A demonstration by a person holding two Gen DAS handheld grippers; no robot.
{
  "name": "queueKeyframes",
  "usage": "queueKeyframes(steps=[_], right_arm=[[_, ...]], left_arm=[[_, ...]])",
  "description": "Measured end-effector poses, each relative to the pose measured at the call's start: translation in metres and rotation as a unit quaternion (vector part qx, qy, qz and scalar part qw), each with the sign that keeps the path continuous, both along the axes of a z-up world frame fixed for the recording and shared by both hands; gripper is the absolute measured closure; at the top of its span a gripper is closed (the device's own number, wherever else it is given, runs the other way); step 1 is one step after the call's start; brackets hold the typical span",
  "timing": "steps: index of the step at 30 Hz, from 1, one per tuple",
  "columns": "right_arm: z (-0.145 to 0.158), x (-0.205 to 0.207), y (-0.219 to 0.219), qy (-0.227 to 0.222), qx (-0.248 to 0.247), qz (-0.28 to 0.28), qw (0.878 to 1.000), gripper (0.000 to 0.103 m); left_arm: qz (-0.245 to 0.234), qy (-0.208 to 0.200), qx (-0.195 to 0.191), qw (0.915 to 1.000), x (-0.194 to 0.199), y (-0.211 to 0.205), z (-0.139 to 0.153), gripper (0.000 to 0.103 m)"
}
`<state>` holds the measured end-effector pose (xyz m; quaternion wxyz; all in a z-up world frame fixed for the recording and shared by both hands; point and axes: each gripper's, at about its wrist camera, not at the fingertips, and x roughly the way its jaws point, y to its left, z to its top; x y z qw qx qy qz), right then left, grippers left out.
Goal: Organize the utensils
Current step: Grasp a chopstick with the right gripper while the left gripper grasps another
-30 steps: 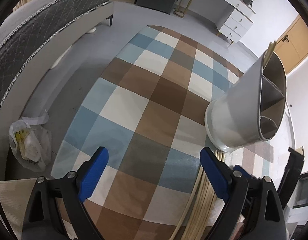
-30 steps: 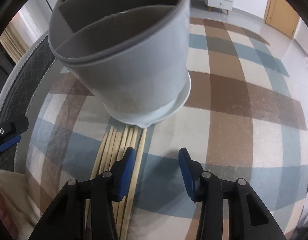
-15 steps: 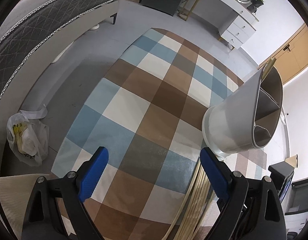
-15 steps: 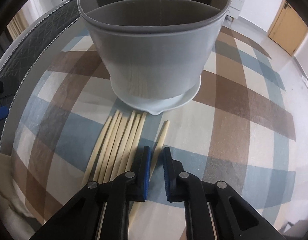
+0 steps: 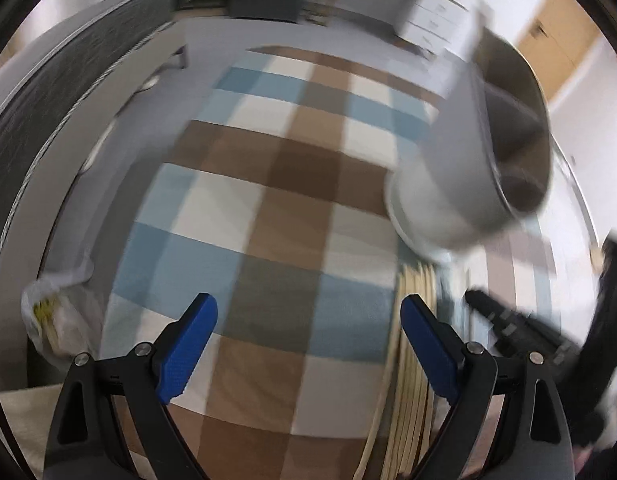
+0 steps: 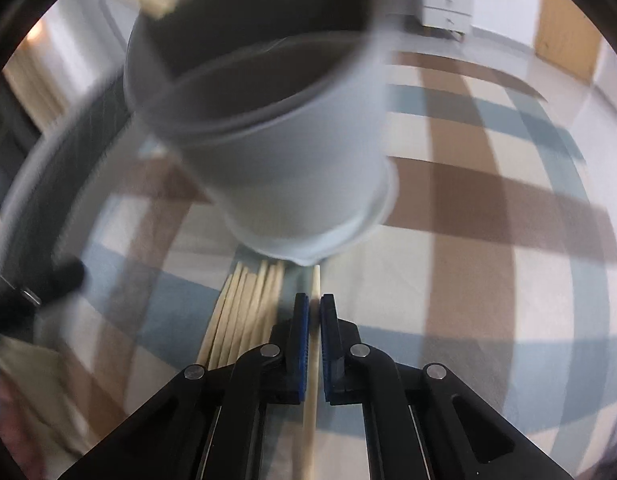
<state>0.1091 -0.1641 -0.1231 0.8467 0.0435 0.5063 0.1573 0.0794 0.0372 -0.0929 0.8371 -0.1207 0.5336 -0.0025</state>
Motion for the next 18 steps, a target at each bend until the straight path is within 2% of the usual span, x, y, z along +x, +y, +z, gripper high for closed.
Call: queueKeyframes(steps=[4,8,12,16,18], right_arm=[[0.007,-0.002,-0.045,0.006,0.080,-0.056,0.995,0.098],[0.010,-0.002,-0.073,0.008,0.139,-0.093,0.986,0.098],[0.013,-0.006,-0.087,0.010,0.185,-0.123,0.975,0.098],[0.016,-0.011,-0.098,0.008,0.212,-0.138,0.967,0.098],[0.020,-0.013,-0.103,0.005,0.221,-0.145,0.965,0.098]], left_arm=[[-0.050,0.017,0.003,0.9986,-0.011,-0.020,-0.008,0.013],[-0.072,0.026,0.024,0.9968,-0.019,-0.032,-0.014,0.013],[-0.087,0.038,0.060,0.9937,-0.026,-0.044,-0.024,0.013],[-0.097,0.057,0.088,0.9897,-0.033,-0.053,-0.034,0.013],[-0.105,0.066,0.119,0.9851,-0.035,-0.059,-0.040,0.013]])
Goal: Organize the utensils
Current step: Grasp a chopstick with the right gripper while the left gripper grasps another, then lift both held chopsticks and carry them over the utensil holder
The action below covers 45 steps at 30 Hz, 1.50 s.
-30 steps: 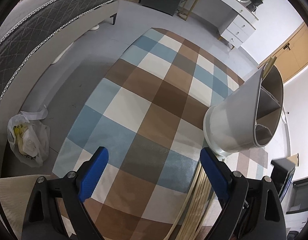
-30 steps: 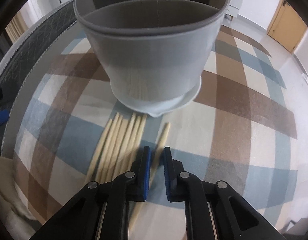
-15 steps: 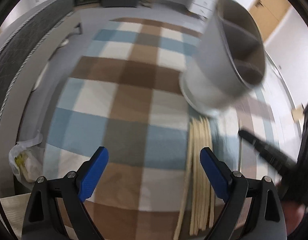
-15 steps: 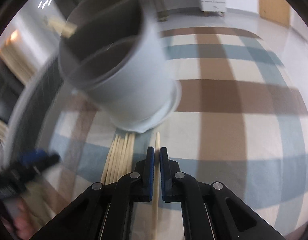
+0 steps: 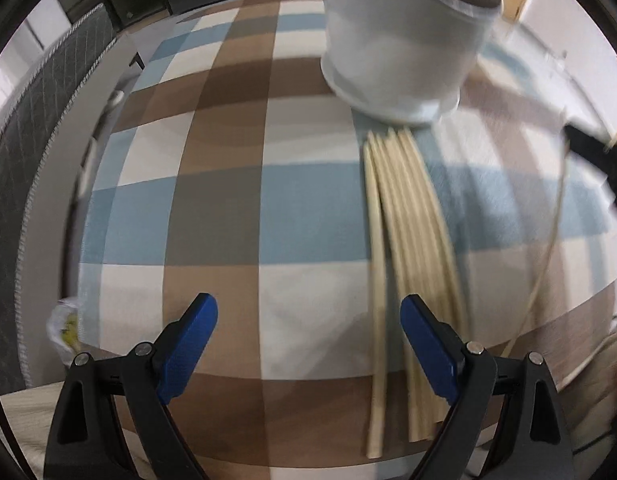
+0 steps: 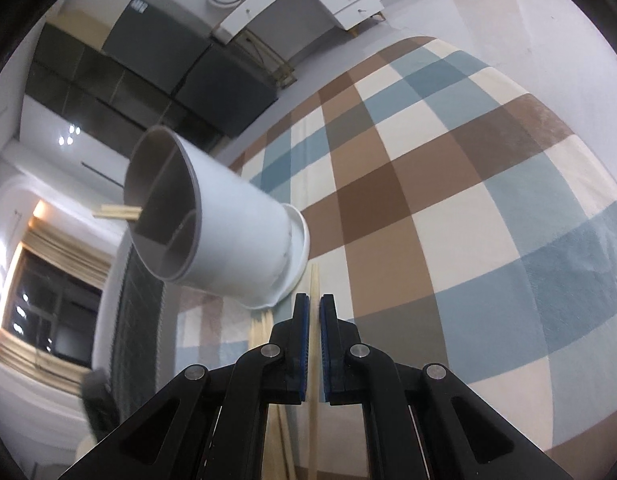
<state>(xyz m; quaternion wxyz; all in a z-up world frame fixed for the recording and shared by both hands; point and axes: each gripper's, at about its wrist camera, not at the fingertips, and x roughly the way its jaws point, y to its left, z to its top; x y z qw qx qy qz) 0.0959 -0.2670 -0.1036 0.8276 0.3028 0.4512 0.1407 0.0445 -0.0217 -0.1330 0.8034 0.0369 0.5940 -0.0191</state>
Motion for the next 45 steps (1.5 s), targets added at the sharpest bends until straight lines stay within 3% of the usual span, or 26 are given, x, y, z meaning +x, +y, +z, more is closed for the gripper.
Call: queueKeyframes(steps=[2,5,8,10,15,18,22,24,29,35,41,45], right_arm=[[0.002,-0.002,-0.003,-0.003,0.005,-0.006,1.000,0.098],[0.002,-0.002,-0.007,-0.003,0.012,-0.010,1.000,0.098],[0.002,-0.002,-0.006,-0.002,0.009,-0.013,1.000,0.098],[0.000,-0.002,-0.006,0.000,0.006,-0.015,1.000,0.098],[-0.001,0.001,-0.001,-0.003,-0.001,-0.015,1.000,0.098],[0.003,0.004,0.002,-0.014,-0.007,-0.015,1.000,0.098],[0.005,0.010,0.000,-0.020,-0.002,-0.022,1.000,0.098],[0.006,0.012,-0.001,-0.023,-0.003,-0.024,0.999,0.098],[0.015,0.014,0.007,-0.043,-0.029,-0.003,0.999,0.098],[0.043,-0.011,0.023,-0.099,-0.066,0.024,0.993,0.098],[0.065,-0.047,0.036,-0.140,-0.109,0.032,0.984,0.099],[0.073,-0.064,0.048,-0.160,-0.143,0.041,0.976,0.099]], left_arm=[[-0.006,0.002,0.017,0.9998,-0.002,-0.003,-0.003,0.014],[-0.001,0.005,0.012,0.9999,0.000,-0.001,-0.002,0.014],[0.002,0.007,-0.011,0.9999,0.005,0.001,-0.002,0.024],[0.001,0.012,-0.024,0.9996,0.013,0.000,-0.001,0.037],[-0.015,0.012,-0.021,0.9996,0.033,-0.013,0.001,0.048],[-0.027,0.013,-0.024,0.9993,0.045,-0.020,0.002,0.062],[-0.042,0.020,-0.028,0.9985,0.055,-0.022,0.002,0.092],[-0.047,0.024,-0.035,0.9980,0.062,-0.025,0.002,0.101],[-0.049,0.023,-0.051,0.9972,0.067,-0.024,0.004,0.102],[-0.024,-0.064,-0.100,0.9926,0.037,0.003,0.043,0.102],[-0.006,-0.162,-0.134,0.9776,-0.009,0.018,0.089,0.102],[-0.012,-0.195,-0.138,0.9709,-0.026,0.025,0.103,0.102]])
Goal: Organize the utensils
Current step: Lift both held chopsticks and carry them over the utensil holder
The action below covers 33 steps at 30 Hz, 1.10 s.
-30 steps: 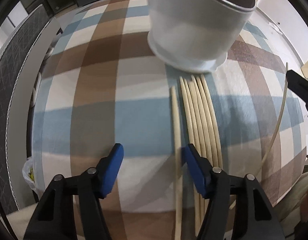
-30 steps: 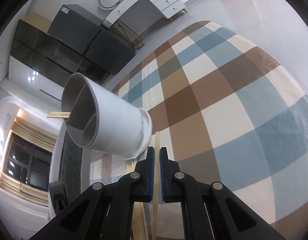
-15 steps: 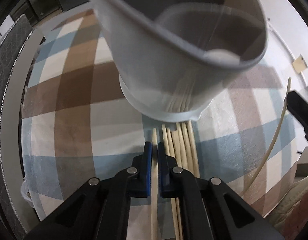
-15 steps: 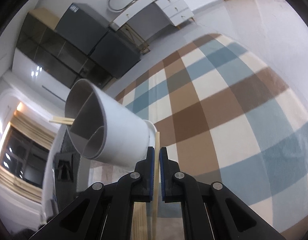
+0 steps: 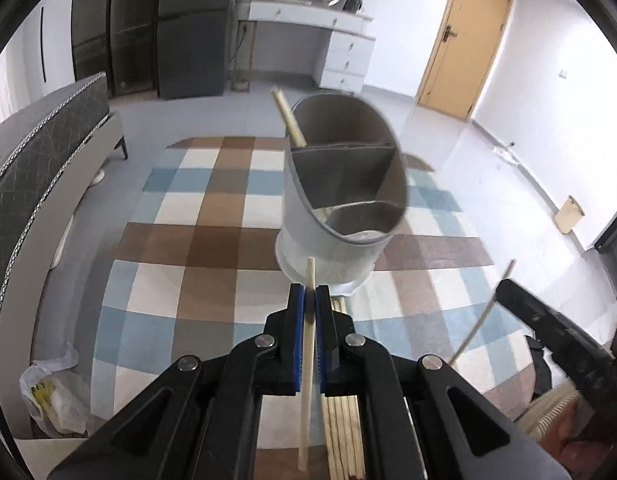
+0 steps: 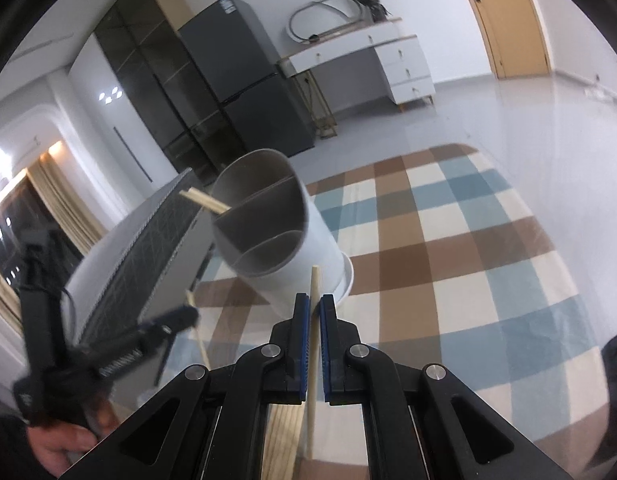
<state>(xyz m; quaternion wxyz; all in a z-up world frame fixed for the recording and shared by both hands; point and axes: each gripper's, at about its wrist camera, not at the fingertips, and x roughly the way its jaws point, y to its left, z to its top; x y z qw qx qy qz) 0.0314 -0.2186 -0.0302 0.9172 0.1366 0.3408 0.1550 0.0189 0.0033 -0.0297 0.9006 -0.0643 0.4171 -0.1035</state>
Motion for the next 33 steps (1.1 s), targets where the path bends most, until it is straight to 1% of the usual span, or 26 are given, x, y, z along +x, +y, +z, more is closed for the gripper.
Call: queueKeyframes(steps=[1,7,9,11,17,22,29,33], right_arm=[[0.001,-0.004,0.002,-0.005,-0.004,0.002,1.000,0.099],[0.012,-0.023,0.009,-0.027,-0.016,0.002,1.000,0.099],[0.017,-0.028,0.008,-0.036,-0.018,0.000,0.999,0.099],[0.021,-0.034,0.007,-0.045,-0.019,-0.003,0.999,0.099],[0.028,-0.046,0.004,-0.057,-0.019,-0.007,0.998,0.099],[0.033,-0.050,0.002,-0.066,-0.014,-0.011,0.998,0.099],[0.037,-0.050,0.000,-0.073,-0.009,-0.012,0.997,0.099],[0.043,-0.049,-0.001,-0.081,-0.005,-0.012,0.997,0.099]], left_arm=[[0.001,-0.001,0.001,1.0000,0.014,-0.005,0.001,0.102],[-0.007,-0.013,0.006,0.9999,0.000,-0.010,0.018,0.102],[-0.010,-0.017,0.006,0.9998,-0.001,-0.009,0.020,0.102],[-0.008,-0.020,0.015,0.9997,-0.005,-0.011,0.024,0.102],[-0.007,-0.029,0.016,0.9994,-0.013,-0.013,0.032,0.102],[-0.007,-0.030,0.011,0.9995,-0.016,-0.013,0.038,0.102],[-0.014,-0.042,0.008,0.9990,-0.014,-0.013,0.053,0.102],[-0.020,-0.044,-0.001,0.9989,-0.009,-0.013,0.062,0.102]])
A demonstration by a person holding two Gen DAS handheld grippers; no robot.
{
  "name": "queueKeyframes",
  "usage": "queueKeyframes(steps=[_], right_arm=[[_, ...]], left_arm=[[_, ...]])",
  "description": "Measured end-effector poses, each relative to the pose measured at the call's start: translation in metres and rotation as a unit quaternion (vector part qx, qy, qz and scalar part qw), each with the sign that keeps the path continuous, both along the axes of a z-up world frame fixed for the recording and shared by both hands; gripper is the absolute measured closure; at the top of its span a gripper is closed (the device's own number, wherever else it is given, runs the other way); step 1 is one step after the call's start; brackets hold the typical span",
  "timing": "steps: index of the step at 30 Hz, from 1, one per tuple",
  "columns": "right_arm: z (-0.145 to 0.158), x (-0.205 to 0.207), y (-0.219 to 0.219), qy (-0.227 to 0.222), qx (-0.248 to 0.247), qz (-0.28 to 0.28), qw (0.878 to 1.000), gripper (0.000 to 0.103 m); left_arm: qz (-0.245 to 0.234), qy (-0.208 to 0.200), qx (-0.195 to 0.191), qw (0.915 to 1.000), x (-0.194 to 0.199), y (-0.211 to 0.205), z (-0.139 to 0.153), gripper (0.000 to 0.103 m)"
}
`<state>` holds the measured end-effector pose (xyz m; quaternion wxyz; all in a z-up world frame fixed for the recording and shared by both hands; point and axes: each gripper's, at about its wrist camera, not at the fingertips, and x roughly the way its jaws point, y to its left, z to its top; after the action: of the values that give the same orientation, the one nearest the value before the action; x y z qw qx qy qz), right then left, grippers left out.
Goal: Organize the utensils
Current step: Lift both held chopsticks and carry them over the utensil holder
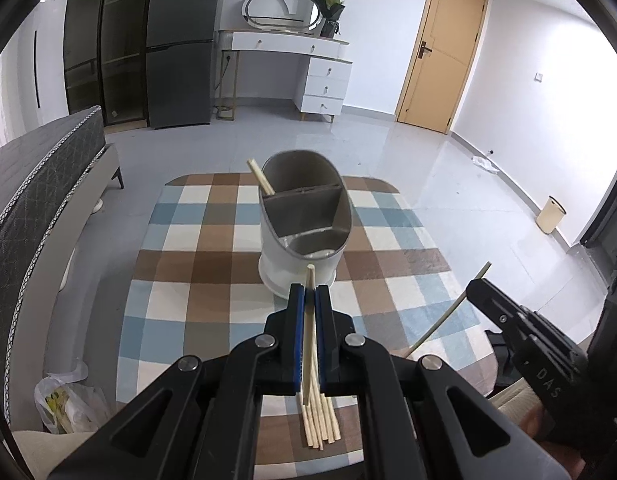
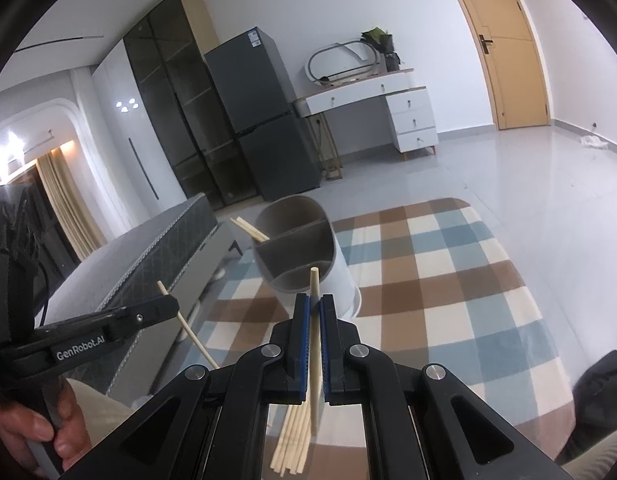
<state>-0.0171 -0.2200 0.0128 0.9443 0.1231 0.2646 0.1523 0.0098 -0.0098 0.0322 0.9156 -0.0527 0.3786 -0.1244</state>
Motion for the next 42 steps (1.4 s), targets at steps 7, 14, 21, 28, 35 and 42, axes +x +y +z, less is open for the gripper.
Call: queueKeyframes(steps=[7,14,21,28,35,42], right_arm=[[0.023,0.014,-0.005,-0.019,0.017,0.008,1.000,0.099],[0.064,0.041,-0.004,-0.058,-0.004,0.020,0.998,0.099],[0.111,0.083,0.012,-0.097,-0.048,0.048,0.993,0.099],[0.140,0.130,0.044,-0.131,-0.084,0.078,0.985,0.099],[0.131,0.174,0.080,-0.133,-0.116,0.112,0.978,0.099],[0.103,0.189,0.102,-0.119,-0.149,0.147,0.971,0.099]], left_arm=[[-0.002,-0.009,-0.026,0.9996,0.021,0.001,0.027,0.102],[0.011,-0.022,-0.058,0.9980,0.051,0.010,0.052,0.102],[0.044,-0.033,-0.115,0.9918,0.090,0.027,0.062,0.102],[0.070,-0.041,-0.152,0.9851,0.129,0.045,0.069,0.102],[0.084,-0.049,-0.175,0.9798,0.159,0.055,0.059,0.102],[0.092,-0.042,-0.189,0.9769,0.172,0.068,0.040,0.102]])
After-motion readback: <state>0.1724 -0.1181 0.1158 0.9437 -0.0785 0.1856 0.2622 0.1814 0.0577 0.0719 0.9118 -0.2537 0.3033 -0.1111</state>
